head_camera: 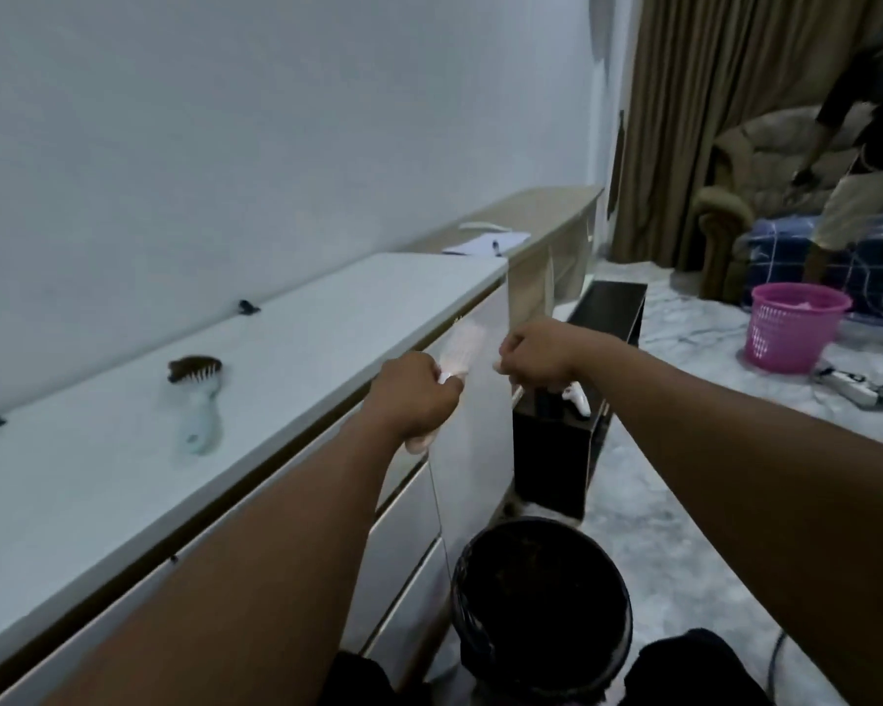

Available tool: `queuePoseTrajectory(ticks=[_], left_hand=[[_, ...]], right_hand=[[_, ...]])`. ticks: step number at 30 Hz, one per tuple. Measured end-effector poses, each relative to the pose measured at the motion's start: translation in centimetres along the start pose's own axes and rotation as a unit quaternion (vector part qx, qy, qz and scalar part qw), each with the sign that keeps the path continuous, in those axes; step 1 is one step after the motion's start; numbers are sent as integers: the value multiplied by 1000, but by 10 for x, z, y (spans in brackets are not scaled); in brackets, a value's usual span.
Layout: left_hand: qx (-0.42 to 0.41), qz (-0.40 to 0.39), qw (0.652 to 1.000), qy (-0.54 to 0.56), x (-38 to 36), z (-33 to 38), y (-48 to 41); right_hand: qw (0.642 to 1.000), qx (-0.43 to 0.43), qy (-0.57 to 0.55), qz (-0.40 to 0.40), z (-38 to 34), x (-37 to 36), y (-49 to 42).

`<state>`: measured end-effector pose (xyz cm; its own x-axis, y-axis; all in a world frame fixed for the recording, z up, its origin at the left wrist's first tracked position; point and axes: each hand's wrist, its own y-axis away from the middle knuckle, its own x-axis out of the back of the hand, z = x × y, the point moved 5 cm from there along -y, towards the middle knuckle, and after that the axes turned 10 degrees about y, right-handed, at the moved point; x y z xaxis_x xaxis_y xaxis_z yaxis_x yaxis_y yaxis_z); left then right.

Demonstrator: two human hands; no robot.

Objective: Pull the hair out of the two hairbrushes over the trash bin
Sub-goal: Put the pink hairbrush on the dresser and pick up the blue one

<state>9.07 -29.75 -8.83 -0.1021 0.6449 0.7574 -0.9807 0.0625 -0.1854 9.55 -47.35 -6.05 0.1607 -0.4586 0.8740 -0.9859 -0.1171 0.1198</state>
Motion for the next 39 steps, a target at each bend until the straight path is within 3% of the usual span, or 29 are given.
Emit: queuePoseTrajectory(ticks=[11,22,26,39], left_hand=[[17,115,991,-69,155,-6,40],[156,218,959,-89,270,-106,101],[207,241,942,-103,289,-146,119],[289,211,923,-141,279,-229,115]], right_hand=[[995,86,-3,40,-120,41,36],[975,222,17,-3,-272,-15,20],[962,261,77,11,-314,-41,13],[958,277,69,-34,-364,-117,-46]])
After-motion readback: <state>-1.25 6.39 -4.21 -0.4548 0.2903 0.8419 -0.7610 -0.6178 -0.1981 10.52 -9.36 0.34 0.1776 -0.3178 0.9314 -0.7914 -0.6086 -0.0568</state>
